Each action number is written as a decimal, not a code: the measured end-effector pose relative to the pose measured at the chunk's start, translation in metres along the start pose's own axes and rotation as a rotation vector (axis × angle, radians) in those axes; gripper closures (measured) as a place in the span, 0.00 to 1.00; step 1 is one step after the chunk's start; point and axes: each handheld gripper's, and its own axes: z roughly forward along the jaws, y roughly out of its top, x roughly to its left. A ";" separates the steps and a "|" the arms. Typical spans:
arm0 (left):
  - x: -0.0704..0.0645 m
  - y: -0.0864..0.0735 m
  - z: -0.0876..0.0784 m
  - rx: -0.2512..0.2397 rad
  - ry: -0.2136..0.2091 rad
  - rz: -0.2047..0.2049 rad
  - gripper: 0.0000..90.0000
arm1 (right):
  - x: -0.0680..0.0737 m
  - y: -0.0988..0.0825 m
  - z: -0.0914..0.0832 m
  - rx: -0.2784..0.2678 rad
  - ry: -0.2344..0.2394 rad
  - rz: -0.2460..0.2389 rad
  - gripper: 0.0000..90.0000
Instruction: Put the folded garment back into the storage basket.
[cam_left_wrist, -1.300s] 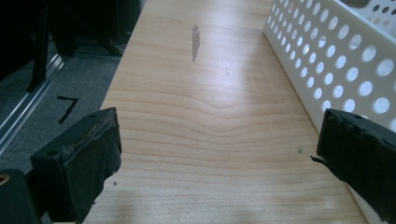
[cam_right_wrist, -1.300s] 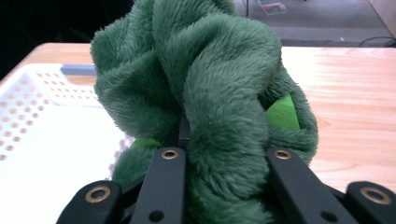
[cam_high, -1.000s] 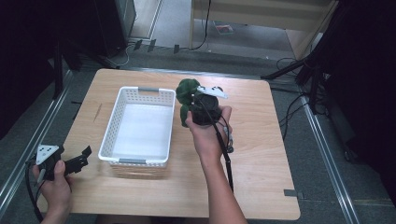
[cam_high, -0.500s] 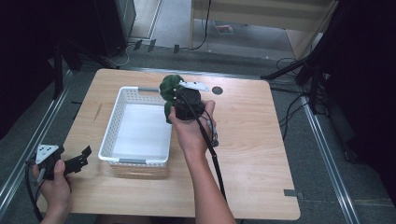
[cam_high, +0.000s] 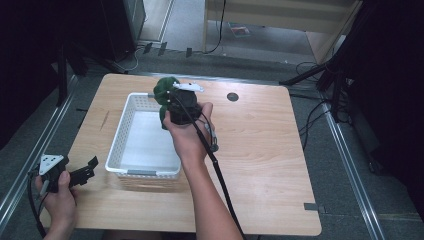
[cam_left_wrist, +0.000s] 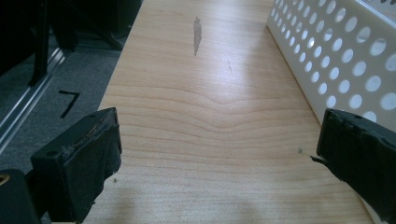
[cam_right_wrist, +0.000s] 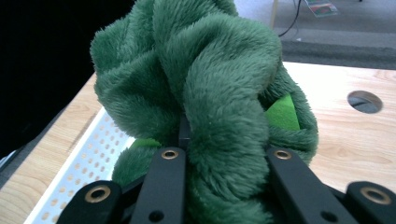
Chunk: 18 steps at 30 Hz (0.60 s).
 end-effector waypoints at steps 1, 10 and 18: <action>0.000 0.000 0.000 0.002 -0.001 -0.001 0.01 | 0.002 0.000 0.001 0.000 0.004 -0.004 0.86; 0.000 0.000 0.000 0.004 0.000 0.002 0.01 | 0.026 -0.002 0.009 0.021 0.044 -0.009 0.86; 0.000 0.000 0.000 0.006 -0.001 0.001 0.01 | 0.040 -0.012 0.020 0.042 0.058 -0.021 0.86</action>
